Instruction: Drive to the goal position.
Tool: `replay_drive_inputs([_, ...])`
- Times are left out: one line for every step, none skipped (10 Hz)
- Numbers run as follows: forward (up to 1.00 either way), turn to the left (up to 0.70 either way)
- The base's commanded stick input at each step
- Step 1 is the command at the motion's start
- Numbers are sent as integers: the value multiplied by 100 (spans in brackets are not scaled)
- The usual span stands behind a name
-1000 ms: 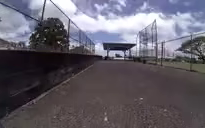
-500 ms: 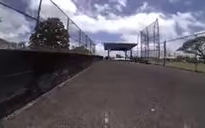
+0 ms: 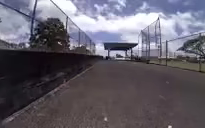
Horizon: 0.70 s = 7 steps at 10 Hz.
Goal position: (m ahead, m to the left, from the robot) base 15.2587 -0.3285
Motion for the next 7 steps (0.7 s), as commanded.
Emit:
replay_drive_inputs([70,0])
replay_drive_inputs([70,0])
replay_drive_inputs([70,0])
replay_drive_inputs([70,0])
replay_drive_inputs([70,0])
replay_drive_inputs([70,0])
replay_drive_inputs([70,0])
